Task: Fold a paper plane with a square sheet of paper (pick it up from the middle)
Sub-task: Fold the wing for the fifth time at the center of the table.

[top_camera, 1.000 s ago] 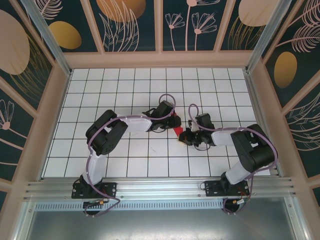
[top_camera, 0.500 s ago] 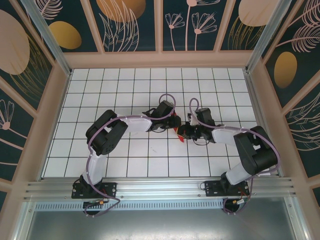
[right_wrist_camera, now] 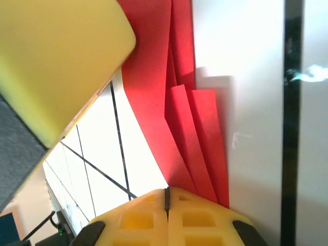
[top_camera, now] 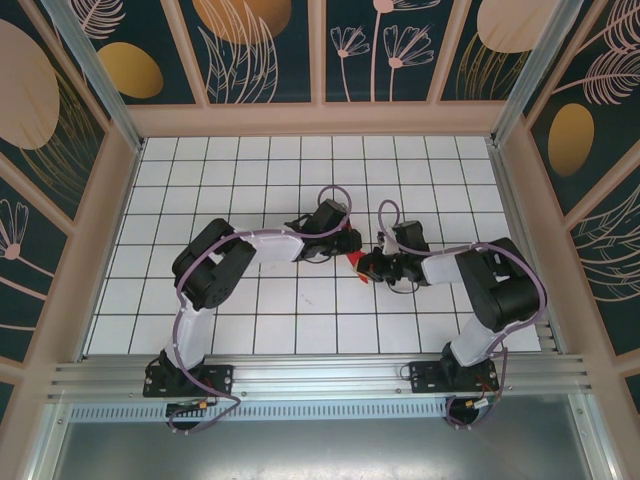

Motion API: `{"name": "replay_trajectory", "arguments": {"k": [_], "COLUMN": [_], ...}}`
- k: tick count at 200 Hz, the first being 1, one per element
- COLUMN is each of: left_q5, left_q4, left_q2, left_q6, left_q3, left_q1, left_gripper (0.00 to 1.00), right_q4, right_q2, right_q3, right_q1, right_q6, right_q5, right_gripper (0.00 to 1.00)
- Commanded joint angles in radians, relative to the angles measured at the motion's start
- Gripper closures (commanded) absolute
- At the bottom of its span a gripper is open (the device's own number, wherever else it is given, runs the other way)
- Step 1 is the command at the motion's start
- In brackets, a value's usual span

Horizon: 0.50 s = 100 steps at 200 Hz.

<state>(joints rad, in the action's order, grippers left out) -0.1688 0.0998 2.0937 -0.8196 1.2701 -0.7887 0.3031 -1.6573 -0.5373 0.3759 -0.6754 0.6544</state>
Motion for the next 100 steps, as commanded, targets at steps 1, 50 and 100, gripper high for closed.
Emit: {"name": "replay_trajectory", "arguments": {"k": [1, 50, 100], "left_q5": [-0.018, -0.006, -0.155], "left_q4": [-0.028, -0.004, 0.189], "left_q2": [0.029, 0.006, -0.063], "left_q6": [0.005, -0.005, -0.057], "left_q3": [0.012, -0.012, -0.074], "left_q1": [-0.003, 0.005, 0.014], "left_gripper": [0.62, 0.62, 0.88], "right_q4": [-0.038, -0.052, -0.04], "right_q2": [-0.012, -0.032, -0.049], "right_q3": [0.045, 0.067, 0.066], "right_q1": [-0.008, -0.026, -0.04], "right_q6": [0.002, -0.016, -0.016], "right_q5": [-0.061, -0.064, -0.052], "right_gripper": [0.93, 0.96, 1.0]}}
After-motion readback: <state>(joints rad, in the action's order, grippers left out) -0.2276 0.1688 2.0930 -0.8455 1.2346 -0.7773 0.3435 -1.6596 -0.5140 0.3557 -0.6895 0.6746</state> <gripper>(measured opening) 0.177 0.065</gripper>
